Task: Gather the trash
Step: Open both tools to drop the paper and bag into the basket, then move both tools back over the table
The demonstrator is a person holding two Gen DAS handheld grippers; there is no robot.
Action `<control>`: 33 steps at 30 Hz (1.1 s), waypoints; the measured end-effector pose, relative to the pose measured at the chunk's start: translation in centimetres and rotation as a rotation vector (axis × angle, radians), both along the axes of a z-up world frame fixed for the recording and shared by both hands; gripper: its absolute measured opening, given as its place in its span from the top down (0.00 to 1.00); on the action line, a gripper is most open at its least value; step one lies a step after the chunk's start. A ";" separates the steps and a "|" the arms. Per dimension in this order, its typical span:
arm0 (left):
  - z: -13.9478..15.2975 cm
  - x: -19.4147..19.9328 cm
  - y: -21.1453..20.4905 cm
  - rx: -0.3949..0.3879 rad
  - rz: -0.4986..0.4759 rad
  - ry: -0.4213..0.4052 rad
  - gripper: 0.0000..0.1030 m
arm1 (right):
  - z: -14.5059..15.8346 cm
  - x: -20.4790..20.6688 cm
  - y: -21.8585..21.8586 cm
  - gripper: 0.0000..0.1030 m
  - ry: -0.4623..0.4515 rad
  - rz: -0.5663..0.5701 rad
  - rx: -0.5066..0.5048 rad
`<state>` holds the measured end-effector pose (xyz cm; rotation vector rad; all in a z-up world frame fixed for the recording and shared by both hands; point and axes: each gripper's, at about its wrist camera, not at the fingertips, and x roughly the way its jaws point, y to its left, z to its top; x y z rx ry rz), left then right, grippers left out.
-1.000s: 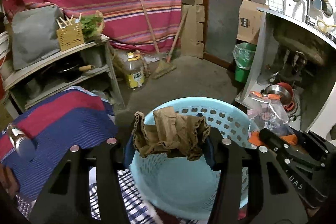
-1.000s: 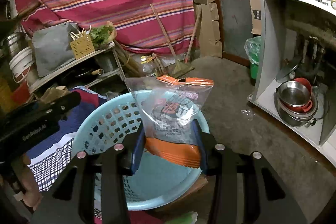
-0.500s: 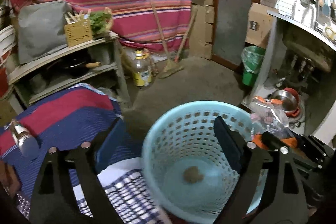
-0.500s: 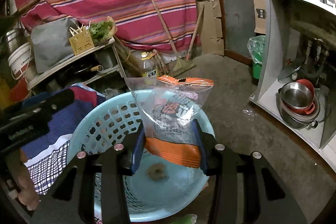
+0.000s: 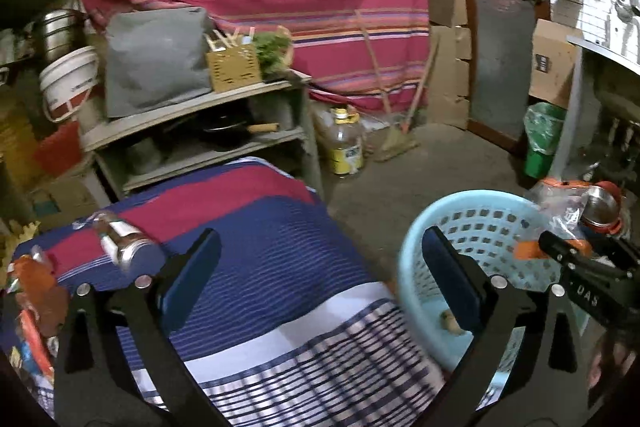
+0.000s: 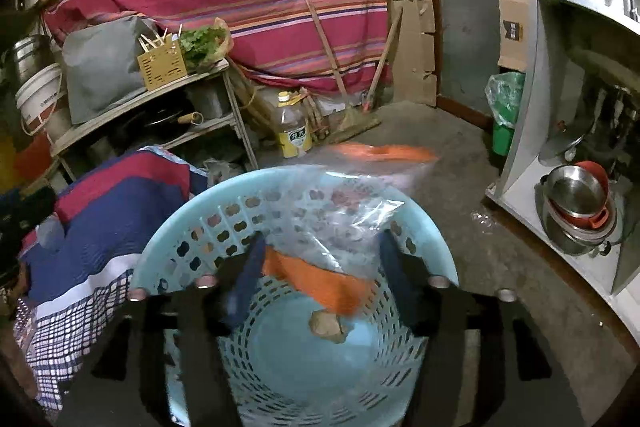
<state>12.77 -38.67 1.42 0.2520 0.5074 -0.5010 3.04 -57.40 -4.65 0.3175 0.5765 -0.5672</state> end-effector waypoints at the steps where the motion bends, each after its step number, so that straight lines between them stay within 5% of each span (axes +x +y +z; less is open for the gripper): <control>1: 0.1 -0.1 0.4 0.000 0.008 -0.005 0.06 | 0.0 0.1 0.2 0.27 0.001 0.002 -0.005; 4: 0.4 -0.4 2.1 -0.001 0.024 -0.015 0.06 | 0.0 0.4 0.9 0.19 0.012 -0.002 -0.025; 15: 0.8 -1.2 10.4 -0.009 0.119 -0.007 0.06 | 0.9 0.2 4.7 0.18 0.003 0.049 -0.041; 30: 1.5 -0.4 29.0 0.036 0.364 -0.043 0.05 | 5.1 2.9 18.4 0.18 -0.100 0.283 -0.079; 33: 1.0 0.1 32.4 0.063 0.396 -0.035 0.05 | 5.4 3.8 21.8 0.10 -0.099 0.340 -0.098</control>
